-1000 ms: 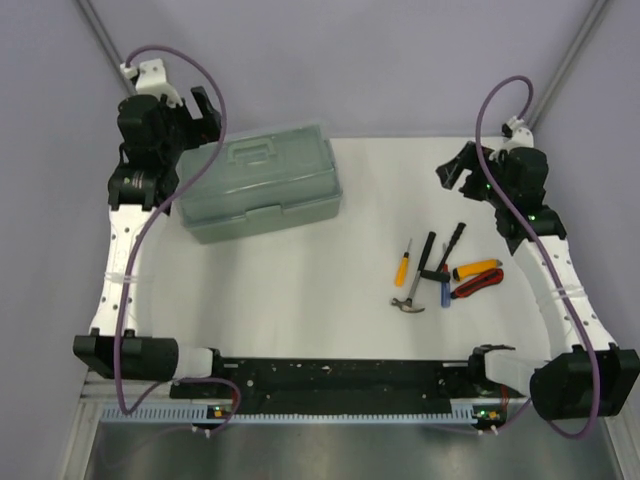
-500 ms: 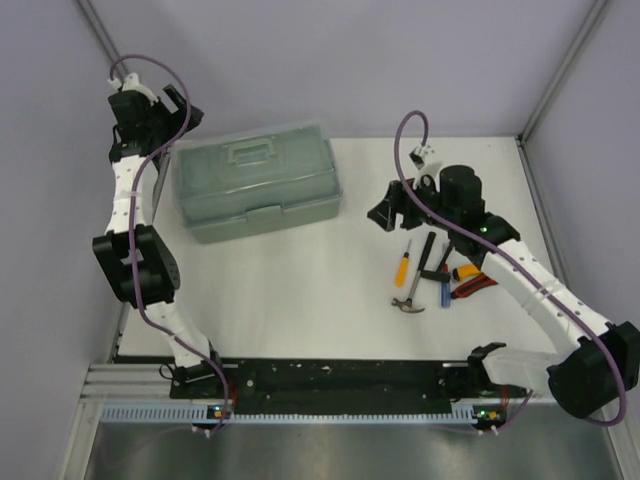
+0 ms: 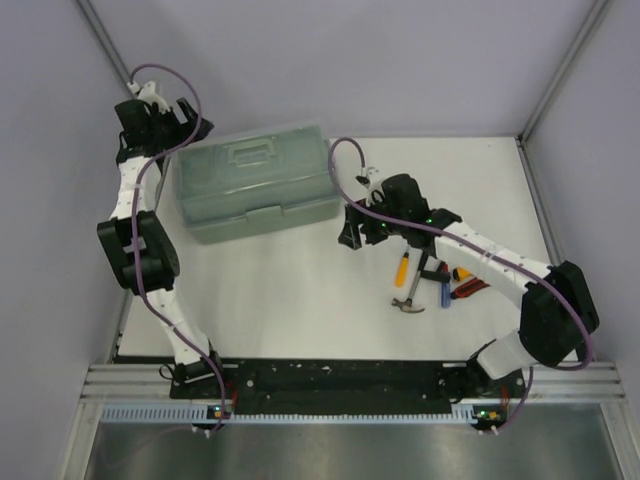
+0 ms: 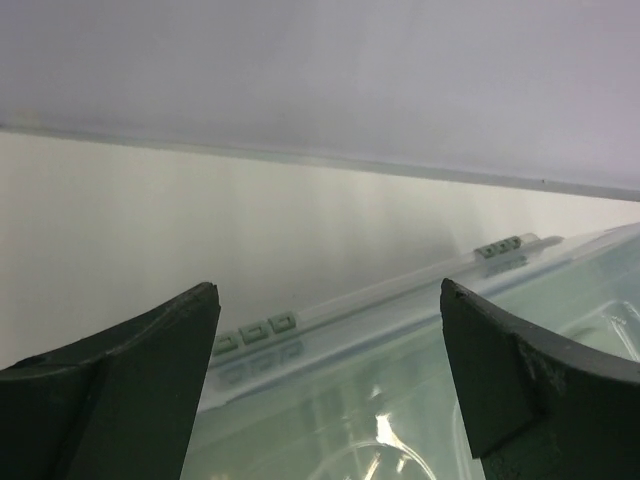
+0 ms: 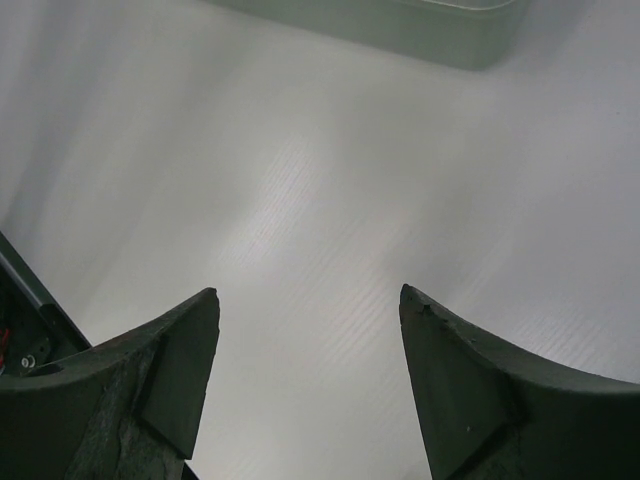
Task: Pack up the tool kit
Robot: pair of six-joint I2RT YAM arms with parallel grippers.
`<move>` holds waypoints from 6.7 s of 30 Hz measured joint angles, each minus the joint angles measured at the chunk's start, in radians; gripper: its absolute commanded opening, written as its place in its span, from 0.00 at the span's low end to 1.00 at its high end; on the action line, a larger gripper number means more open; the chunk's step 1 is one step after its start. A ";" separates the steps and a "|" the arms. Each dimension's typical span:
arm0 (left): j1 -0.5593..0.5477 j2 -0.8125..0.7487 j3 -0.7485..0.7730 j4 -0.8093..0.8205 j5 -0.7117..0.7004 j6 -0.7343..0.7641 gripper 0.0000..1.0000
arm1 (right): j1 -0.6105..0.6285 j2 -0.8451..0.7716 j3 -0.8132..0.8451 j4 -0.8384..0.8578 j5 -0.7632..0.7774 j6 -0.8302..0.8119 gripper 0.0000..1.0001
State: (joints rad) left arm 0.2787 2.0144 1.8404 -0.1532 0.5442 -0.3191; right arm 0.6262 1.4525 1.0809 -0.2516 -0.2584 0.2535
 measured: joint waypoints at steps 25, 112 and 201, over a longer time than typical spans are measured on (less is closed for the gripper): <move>0.002 -0.334 -0.459 0.120 0.119 0.183 0.81 | -0.008 0.347 0.238 0.186 0.068 0.151 0.72; -0.121 -0.631 -0.842 0.035 0.145 -0.177 0.71 | -0.121 0.376 0.231 0.241 -0.090 0.272 0.75; -0.250 -0.327 -0.481 -0.038 -0.014 -0.177 0.98 | -0.246 0.891 0.157 1.519 -0.603 1.333 0.76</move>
State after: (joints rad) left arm 0.0284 1.6875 1.3590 -0.1913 0.5304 -0.4965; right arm 0.3798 2.3432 1.2381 1.2675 -0.8612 1.5867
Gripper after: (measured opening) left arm 0.912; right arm 0.782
